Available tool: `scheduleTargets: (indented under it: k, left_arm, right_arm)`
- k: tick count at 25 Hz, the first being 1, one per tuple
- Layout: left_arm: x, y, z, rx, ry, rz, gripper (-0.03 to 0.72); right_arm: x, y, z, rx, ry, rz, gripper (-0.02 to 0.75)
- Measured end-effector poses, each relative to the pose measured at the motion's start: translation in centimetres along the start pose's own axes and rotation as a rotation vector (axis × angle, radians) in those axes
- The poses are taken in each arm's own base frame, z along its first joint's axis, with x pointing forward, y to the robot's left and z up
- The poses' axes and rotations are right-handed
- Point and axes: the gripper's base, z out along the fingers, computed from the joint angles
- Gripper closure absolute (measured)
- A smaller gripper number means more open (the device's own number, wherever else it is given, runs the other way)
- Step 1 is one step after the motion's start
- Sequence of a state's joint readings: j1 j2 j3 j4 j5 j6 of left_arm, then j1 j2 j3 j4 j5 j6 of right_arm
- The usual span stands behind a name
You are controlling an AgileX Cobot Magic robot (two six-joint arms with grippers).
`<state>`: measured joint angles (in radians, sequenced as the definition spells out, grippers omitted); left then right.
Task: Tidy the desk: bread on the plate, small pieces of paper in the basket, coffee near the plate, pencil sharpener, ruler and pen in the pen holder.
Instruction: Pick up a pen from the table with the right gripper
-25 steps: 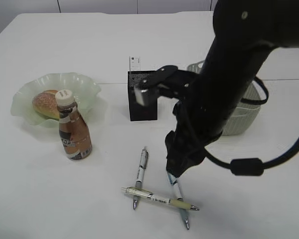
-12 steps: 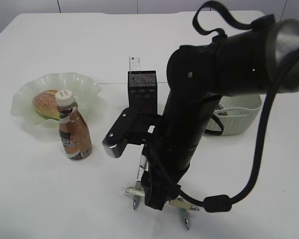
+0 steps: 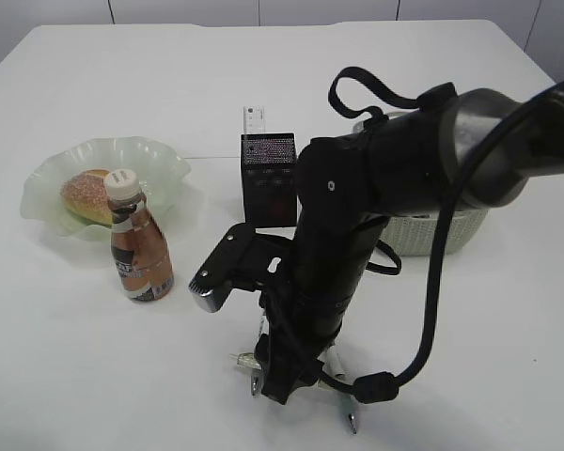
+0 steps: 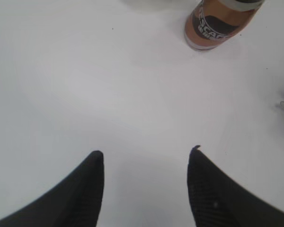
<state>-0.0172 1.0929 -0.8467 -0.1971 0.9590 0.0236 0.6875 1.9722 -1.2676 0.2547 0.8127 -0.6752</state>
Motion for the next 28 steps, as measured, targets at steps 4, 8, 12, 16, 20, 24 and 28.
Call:
scheduleTargets:
  k: [4,8,12,16,20,24,28]
  left_arm:
    - [-0.1,0.0,0.0,-0.001,-0.006,0.001,0.273]
    - [-0.1,0.0,0.0,-0.003,-0.006,0.002,0.273]
    - [-0.1,0.0,0.0,-0.003,-0.008,0.002,0.273]
    - [-0.1,0.0,0.0,-0.003,-0.008,0.002,0.273]
    - [-0.1,0.0,0.0,-0.003,-0.011,0.002,0.273]
    - [-0.1,0.0,0.0,-0.005,-0.013,0.003,0.273]
    - [-0.1,0.0,0.0,-0.005,-0.013,0.003,0.273]
  right_arm:
    - [0.2,-0.3,0.7,0.018,0.020,0.026,0.353]
    - [0.1,-0.5,0.9,0.026,0.018,0.031,0.353]
    - [0.0,-0.6,1.1,0.041,0.009,0.026,0.353]
    - [0.2,-0.8,1.7,0.045,0.026,0.019,0.357]
    - [0.2,-0.8,1.8,0.045,0.032,0.017,0.393]
    - [0.3,-0.9,2.2,0.044,0.041,0.014,0.404]
    - [0.3,-0.9,2.4,0.046,0.042,0.013,0.440]
